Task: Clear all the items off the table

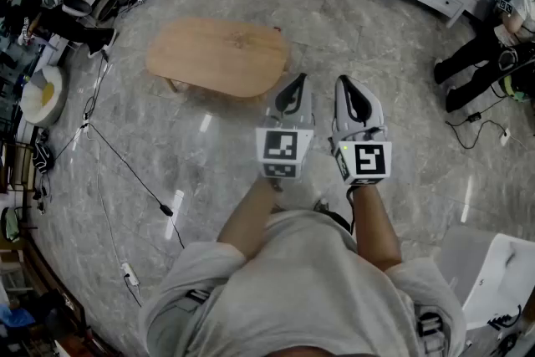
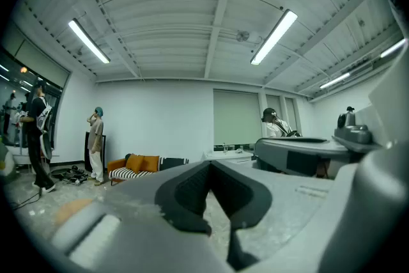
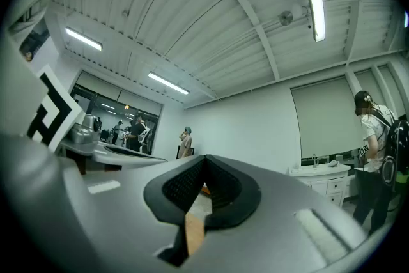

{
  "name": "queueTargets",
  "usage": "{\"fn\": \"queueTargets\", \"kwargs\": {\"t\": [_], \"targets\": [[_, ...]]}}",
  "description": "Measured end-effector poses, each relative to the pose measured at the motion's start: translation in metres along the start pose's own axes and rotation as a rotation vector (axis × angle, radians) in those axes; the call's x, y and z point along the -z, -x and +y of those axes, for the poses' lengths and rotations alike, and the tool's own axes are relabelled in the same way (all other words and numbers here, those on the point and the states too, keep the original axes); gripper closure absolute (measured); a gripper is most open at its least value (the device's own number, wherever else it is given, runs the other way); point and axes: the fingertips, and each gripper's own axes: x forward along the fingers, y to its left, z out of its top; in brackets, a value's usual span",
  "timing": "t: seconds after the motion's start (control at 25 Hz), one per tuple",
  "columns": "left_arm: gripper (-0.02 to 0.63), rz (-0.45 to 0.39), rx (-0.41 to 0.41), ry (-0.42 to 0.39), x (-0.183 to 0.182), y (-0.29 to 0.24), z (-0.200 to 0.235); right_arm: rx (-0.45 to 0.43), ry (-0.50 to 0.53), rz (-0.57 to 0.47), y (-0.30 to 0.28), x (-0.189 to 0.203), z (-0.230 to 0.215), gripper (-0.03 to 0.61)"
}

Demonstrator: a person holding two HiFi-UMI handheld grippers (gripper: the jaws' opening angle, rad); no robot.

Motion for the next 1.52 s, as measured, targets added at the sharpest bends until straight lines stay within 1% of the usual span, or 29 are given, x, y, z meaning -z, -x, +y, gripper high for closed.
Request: {"fn": "queueTargets", "kwargs": {"t": [0.24, 0.4, 0.52, 0.68, 0.8, 0.92, 1.04, 1.12, 1.32, 1.52], "targets": [[0.594, 0.006, -0.002, -0.002, 0.005, 0.006, 0.01, 0.012, -0.012, 0.004, -0.003, 0.013, 0.007, 0.572], [0.594, 0.006, -0.022, 0.004, 0.008, 0.011, 0.025, -0.008, -0.015, 0.009, -0.011, 0.017, 0.021, 0.572], [0.594, 0.002, -0.05, 0.002, 0.009, 0.021, 0.045, -0.04, -0.049, -0.003, -0.021, 0.019, 0.039, 0.572], [0.594, 0.003, -0.12, -0.005, 0.012, 0.04, 0.081, -0.125, -0.094, -0.016, -0.045, 0.022, 0.078, 0.572], [0.594, 0.006, -0.187, -0.003, 0.014, 0.058, 0.118, -0.186, -0.093, -0.042, -0.063, 0.019, 0.113, 0.572], [0.594, 0.007, -0.246, -0.002, 0.016, 0.08, 0.155, -0.235, -0.1, -0.045, -0.081, 0.02, 0.152, 0.572], [0.594, 0.015, -0.285, -0.001, 0.021, 0.101, 0.185, -0.276, -0.114, -0.035, -0.093, 0.022, 0.188, 0.572], [0.594, 0.018, -0.304, -0.001, 0.023, 0.11, 0.2, -0.296, -0.117, -0.036, -0.1, 0.023, 0.205, 0.572], [0.594, 0.026, -0.325, 0.008, 0.031, 0.113, 0.222, -0.316, -0.118, -0.027, -0.117, 0.031, 0.22, 0.572], [0.594, 0.034, -0.325, 0.05, 0.043, 0.106, 0.238, -0.312, -0.114, 0.006, -0.129, 0.043, 0.222, 0.572]]}}
